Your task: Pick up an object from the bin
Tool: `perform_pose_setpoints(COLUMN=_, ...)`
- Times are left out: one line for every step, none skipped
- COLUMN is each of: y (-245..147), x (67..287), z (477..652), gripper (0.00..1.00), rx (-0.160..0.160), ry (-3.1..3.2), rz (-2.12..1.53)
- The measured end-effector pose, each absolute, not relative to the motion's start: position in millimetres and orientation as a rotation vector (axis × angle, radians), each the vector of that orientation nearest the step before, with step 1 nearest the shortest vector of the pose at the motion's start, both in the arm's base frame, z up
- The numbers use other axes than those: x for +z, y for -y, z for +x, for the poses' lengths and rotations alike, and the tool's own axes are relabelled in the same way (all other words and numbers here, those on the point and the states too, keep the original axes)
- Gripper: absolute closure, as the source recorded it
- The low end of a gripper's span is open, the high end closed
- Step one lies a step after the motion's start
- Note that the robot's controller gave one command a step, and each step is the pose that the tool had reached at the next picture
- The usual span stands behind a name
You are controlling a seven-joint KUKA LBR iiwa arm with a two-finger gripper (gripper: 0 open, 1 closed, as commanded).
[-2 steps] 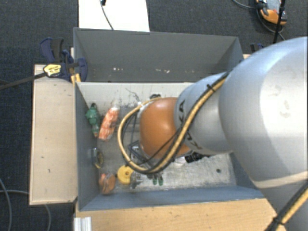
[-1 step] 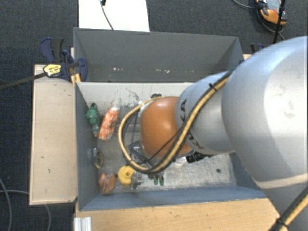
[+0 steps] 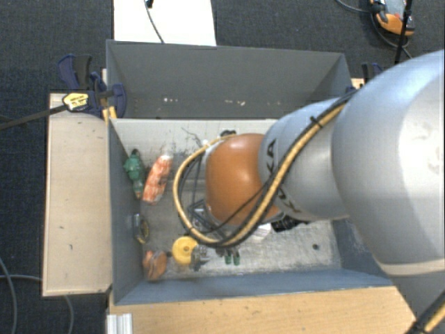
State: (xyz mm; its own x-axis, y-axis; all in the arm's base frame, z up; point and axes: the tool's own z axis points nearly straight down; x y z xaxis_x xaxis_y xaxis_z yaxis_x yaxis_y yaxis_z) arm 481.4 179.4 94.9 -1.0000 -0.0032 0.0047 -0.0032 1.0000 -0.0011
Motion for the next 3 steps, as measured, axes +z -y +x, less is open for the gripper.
perform_pose_setpoints(y=-179.9, x=110.6, z=482.9, gripper=1.0, rx=-0.001, ry=3.142, rz=0.004)
perform_pose_setpoints(y=-180.0, x=122.1, z=483.2, gripper=1.0, rx=-0.002, ry=3.144, rz=0.003)
perform_pose_setpoints(y=-180.1, x=129.7, z=483.9, gripper=1.0, rx=-0.004, ry=3.146, rz=0.0)
